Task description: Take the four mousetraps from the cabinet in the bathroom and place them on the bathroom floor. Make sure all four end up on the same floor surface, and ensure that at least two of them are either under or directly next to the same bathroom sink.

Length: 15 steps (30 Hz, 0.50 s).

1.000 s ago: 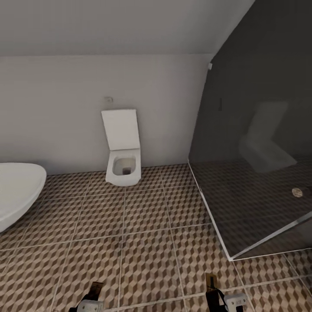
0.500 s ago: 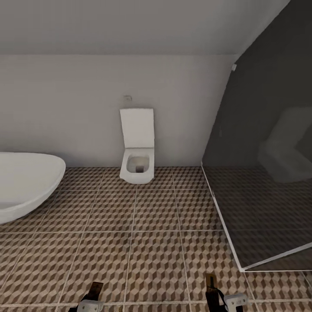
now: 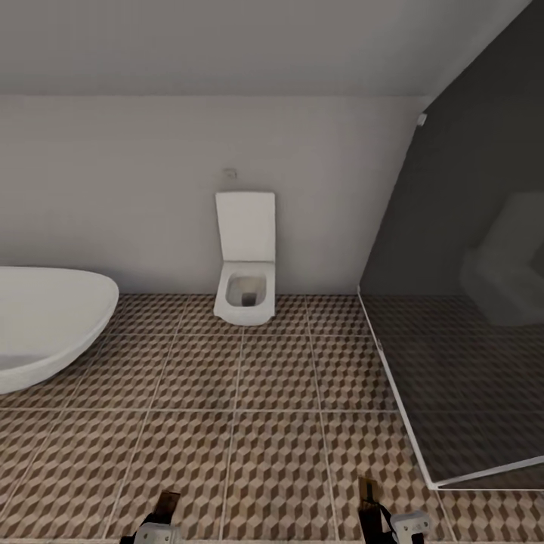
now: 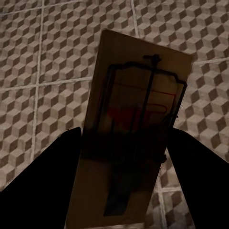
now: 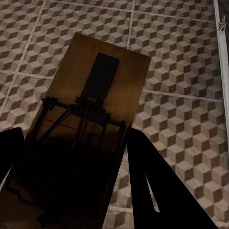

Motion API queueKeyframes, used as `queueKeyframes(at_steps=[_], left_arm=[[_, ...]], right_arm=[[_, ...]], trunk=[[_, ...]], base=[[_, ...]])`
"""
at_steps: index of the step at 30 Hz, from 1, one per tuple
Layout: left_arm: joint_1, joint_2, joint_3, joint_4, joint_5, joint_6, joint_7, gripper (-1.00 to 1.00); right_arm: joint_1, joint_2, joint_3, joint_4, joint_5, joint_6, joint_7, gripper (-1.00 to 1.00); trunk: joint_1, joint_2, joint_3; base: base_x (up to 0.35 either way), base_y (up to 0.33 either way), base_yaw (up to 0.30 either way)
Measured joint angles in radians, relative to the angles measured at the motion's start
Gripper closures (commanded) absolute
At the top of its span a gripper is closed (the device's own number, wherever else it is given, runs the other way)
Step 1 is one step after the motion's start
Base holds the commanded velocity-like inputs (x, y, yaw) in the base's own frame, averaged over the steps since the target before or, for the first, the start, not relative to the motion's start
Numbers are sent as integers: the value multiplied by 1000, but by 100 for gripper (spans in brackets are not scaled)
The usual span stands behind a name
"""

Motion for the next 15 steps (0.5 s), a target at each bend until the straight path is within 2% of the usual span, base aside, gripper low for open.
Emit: queueKeyframes(at_steps=[15], left_arm=[[0, 0, 0, 0, 0, 0, 0, 100]], right_arm=[[0, 0, 0, 0, 0, 0, 0, 100]], trunk=[[0, 0, 0]], base=[[264, 19, 0]])
